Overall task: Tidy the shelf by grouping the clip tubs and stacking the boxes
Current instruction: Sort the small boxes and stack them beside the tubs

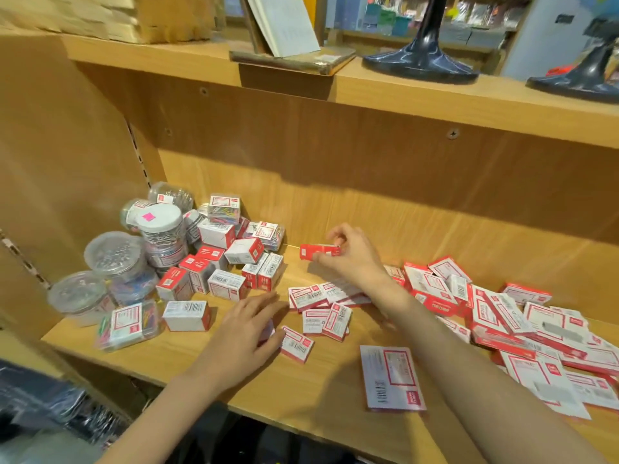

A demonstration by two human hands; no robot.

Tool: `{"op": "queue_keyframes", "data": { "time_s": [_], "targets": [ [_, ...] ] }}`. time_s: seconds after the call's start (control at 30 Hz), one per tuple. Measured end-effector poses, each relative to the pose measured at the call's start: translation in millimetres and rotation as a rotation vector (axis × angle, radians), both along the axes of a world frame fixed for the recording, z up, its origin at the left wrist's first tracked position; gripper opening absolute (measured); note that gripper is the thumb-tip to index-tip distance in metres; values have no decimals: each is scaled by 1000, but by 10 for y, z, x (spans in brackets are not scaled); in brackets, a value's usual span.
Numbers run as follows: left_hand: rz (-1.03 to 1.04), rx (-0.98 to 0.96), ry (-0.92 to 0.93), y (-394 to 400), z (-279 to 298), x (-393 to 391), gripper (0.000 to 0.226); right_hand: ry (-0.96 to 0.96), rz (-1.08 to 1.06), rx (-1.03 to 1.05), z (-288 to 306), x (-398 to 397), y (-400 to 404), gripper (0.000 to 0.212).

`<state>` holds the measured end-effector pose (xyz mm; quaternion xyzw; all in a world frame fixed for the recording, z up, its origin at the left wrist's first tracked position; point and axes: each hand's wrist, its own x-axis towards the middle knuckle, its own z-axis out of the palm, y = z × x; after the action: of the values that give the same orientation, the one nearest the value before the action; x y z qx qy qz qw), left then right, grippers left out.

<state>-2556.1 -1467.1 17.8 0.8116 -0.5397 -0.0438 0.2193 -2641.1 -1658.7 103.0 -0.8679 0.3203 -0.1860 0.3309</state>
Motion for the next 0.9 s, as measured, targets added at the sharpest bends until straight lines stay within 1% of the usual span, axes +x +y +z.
{"op": "queue_keyframes", "data": {
  "time_s": [0.1, 0.13, 0.2, 0.27, 0.3, 0.37, 0.43, 0.47, 0.53, 0.6, 0.63, 0.7, 0.8, 0.9],
  "targets": [
    [-16, 24, 78, 50, -20, 31, 75, 22, -158, 88, -288, 410, 70, 29],
    [-17, 25, 103, 63, -22, 44, 74, 39, -173, 100, -362, 502, 85, 28],
    [-29, 20, 120, 79, -29, 68, 73, 120, -116, 110, -441, 604, 96, 25],
    [-58, 18, 107, 72, -41, 72, 71, 91, -40, 203, -397, 559, 105, 18],
    [-74, 12, 104, 58, -46, 68, 69, 57, -13, 215, -350, 489, 84, 15],
    [-113, -1, 105, 12, -50, 55, 64, 16, -2, 88, -233, 272, -2, 16],
    [-138, -3, 100, -41, -49, 39, 65, 46, -6, -87, -125, 21, -113, 20],
    [-142, -8, 100, -68, -47, 37, 68, 102, -3, -161, -90, -90, -176, 23],
    [-149, -50, 144, -125, -30, 36, 74, 323, 49, -260, -81, -251, -306, 33],
    [-167, -78, 212, -169, -1, 29, 77, 545, 172, -275, -138, -357, -378, 45],
    [-177, -84, 236, -189, 14, 18, 77, 602, 217, -275, -177, -407, -390, 49],
    [-196, -100, 280, -228, 40, -8, 71, 598, 209, -289, -227, -497, -393, 51],
    [-218, -107, 306, -278, 53, -52, 56, 544, 149, -269, -233, -603, -400, 44],
    [-250, -116, 322, -314, 24, -99, 54, 537, 105, -270, -226, -691, -429, 37]
  ]
}}
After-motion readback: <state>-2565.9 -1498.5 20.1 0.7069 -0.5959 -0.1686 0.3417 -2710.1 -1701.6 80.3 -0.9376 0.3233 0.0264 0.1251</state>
